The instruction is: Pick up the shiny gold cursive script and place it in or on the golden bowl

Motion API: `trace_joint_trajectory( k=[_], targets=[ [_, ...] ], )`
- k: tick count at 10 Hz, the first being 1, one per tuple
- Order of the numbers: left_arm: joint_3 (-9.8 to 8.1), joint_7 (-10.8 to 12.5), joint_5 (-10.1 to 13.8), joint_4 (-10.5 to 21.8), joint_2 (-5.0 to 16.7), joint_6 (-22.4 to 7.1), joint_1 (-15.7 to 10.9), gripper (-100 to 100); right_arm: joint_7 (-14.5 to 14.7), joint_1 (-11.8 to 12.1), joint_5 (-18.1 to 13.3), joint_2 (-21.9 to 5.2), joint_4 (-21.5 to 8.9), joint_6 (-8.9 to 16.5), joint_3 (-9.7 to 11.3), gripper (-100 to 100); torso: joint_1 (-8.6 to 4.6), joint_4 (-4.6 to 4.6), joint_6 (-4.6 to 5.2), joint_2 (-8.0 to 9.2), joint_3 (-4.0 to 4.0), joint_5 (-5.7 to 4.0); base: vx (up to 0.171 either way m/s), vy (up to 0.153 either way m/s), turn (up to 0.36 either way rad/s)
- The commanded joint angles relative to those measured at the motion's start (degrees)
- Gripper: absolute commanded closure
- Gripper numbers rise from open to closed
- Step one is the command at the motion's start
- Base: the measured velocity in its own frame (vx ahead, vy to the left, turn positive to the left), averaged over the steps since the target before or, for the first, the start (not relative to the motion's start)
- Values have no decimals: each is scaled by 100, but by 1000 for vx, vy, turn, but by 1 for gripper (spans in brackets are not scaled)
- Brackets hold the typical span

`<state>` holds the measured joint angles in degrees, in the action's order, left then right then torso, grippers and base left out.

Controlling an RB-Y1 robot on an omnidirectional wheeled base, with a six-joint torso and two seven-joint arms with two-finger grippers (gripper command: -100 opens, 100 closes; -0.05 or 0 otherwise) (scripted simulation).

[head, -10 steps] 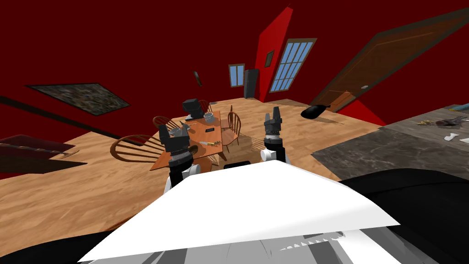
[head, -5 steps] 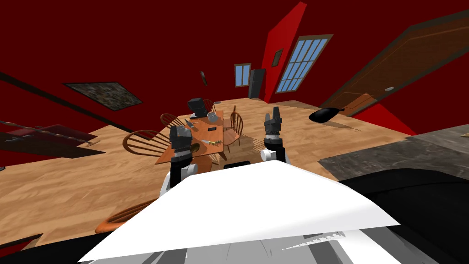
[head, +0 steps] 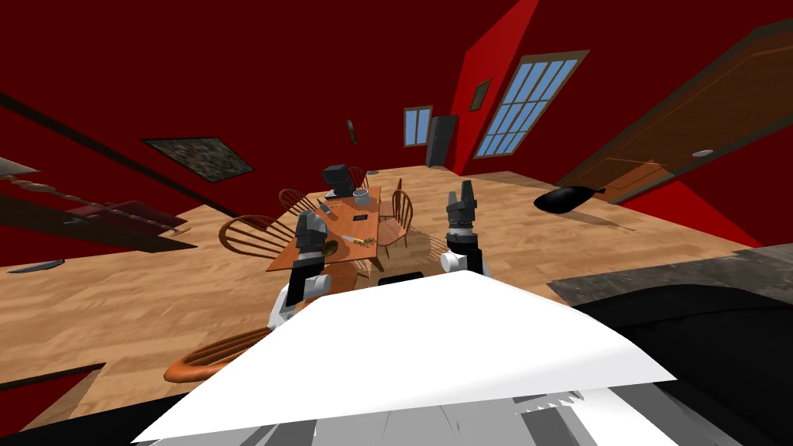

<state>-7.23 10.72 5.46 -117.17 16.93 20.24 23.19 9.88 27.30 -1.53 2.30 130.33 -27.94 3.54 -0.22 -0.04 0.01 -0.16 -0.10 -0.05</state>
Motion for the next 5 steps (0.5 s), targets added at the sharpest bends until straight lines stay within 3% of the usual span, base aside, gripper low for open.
trace_joint_trajectory(
  k=[1, 4, 5],
  targets=[
    [-69, 17, 144, 286, 172, -242, -161, -100, 0, 0, 0, 0, 0, 0, 0, 0, 0, 0, 0, 0, 0, 0, 35, -44, 90],
    [-117, 20, 262, 586, 303, -463, -274, -100, 0, 0, 0, 0, 0, 0, 0, 0, 6, 0, -1, 1, 1, 2, 28, -50, 57],
    [-164, 17, 379, 762, 434, -698, -389, -100, 0, 0, 0, 0, 0, 0, 0, 0, 5, 0, 0, 1, 0, 1, 39, -65, 83]
  ],
)
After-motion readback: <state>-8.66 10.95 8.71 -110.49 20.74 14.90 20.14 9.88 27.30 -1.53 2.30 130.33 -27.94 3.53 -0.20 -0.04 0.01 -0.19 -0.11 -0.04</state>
